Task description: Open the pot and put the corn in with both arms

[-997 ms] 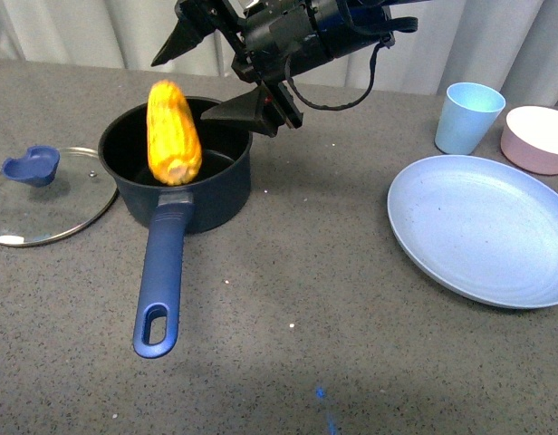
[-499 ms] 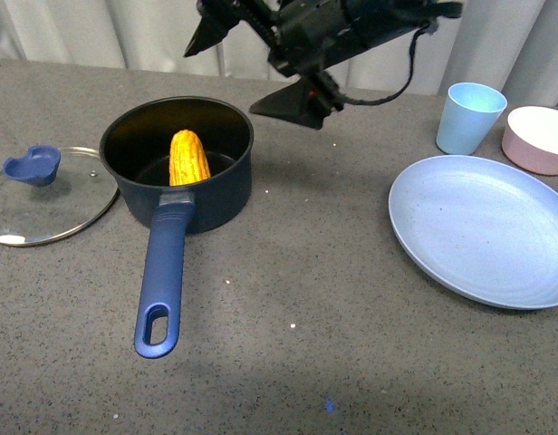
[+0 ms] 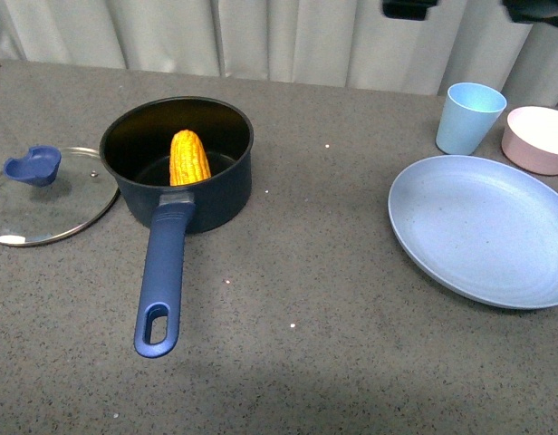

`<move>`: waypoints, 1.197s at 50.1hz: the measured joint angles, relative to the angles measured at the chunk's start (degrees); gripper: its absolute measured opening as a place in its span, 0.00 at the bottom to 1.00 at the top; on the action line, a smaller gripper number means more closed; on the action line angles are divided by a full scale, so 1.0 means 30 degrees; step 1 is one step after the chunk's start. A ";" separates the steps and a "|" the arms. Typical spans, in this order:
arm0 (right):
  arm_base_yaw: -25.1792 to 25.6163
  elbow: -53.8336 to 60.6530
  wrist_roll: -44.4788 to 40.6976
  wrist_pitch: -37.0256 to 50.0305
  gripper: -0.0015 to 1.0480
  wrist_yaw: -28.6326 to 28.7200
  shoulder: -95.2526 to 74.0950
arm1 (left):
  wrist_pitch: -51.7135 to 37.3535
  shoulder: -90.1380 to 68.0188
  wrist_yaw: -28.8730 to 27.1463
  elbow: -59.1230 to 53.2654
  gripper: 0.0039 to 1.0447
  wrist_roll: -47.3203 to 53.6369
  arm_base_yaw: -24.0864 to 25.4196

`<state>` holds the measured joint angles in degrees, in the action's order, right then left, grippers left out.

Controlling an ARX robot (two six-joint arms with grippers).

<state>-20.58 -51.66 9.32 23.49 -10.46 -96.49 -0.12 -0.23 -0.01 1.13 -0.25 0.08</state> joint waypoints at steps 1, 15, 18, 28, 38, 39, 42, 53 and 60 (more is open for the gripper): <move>0.0095 0.0539 -0.0124 0.0138 0.91 -0.0240 0.0488 | 0.0000 0.0000 0.0000 0.0000 0.94 -0.0007 0.0000; 0.1151 0.6601 -0.0729 0.0648 0.91 -0.3118 0.6062 | 0.0000 0.0000 0.0000 0.0000 0.94 -0.0007 0.0000; 0.1304 0.7628 -0.0874 0.0933 0.91 -0.3803 0.7184 | 0.0000 0.0000 0.0000 0.0000 0.94 -0.0007 0.0000; 0.2302 1.0703 -0.1268 0.0459 0.91 -0.5719 1.1147 | 0.0000 0.0000 0.0000 0.0000 0.94 0.0000 0.0000; 0.3490 1.3180 -0.1464 -0.1042 0.91 -0.6477 1.5395 | 0.0000 0.0000 0.0000 0.0000 0.94 -0.0007 0.0000; 0.3555 1.3202 -0.1479 -0.1042 0.91 -0.6492 1.5548 | 0.0000 0.0000 0.0000 0.0000 0.94 -0.0007 0.0000; 0.3585 1.3202 -0.1530 -0.1042 0.91 -0.6477 1.5664 | 0.0000 0.0000 0.0000 0.0000 0.94 0.0000 0.0000; 0.6011 1.6298 -0.2798 0.7679 0.60 0.3031 1.5533 | 0.0000 0.0000 0.0007 0.0000 0.94 -0.0007 0.0000; 0.6790 1.6844 -0.2929 0.6623 0.40 0.3315 1.7005 | 0.0007 0.0015 -0.0007 0.0000 0.94 -0.0007 0.0000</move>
<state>-0.21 -1.13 0.54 43.35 -0.51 -45.47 -0.10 -0.19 -0.03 1.13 -0.27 0.08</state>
